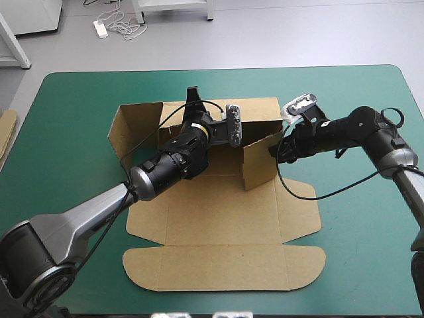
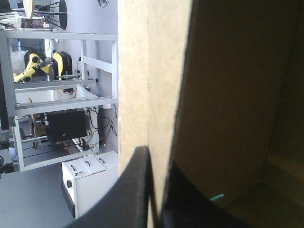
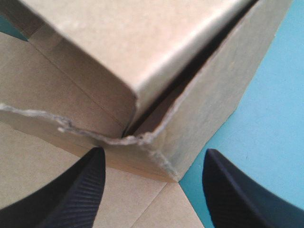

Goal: Fold the box

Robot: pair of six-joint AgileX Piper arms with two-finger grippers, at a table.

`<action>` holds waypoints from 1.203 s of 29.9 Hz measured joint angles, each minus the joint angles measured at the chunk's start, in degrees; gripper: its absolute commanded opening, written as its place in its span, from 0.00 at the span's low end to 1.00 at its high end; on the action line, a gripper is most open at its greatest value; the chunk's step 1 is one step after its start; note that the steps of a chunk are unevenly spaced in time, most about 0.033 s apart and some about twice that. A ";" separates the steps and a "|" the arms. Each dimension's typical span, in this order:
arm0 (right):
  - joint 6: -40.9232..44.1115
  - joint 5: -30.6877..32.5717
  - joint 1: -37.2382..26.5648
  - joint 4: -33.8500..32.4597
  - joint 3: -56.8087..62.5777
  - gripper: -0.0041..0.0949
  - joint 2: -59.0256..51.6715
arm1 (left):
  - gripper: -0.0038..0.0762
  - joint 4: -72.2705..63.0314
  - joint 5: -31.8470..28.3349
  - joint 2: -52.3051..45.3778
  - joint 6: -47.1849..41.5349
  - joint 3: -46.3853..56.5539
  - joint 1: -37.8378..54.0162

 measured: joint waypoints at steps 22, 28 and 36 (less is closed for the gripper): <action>-2.08 -3.04 0.17 2.91 0.06 0.64 0.00 | 0.04 0.60 -0.89 0.95 -1.71 -0.05 0.18; -2.52 -4.56 0.17 4.53 0.00 0.64 0.00 | 0.04 0.60 -1.92 1.09 -1.70 -0.05 0.58; -2.19 -7.05 0.28 7.52 -0.18 0.64 0.00 | 0.04 0.84 -2.09 1.19 -1.99 -0.05 0.69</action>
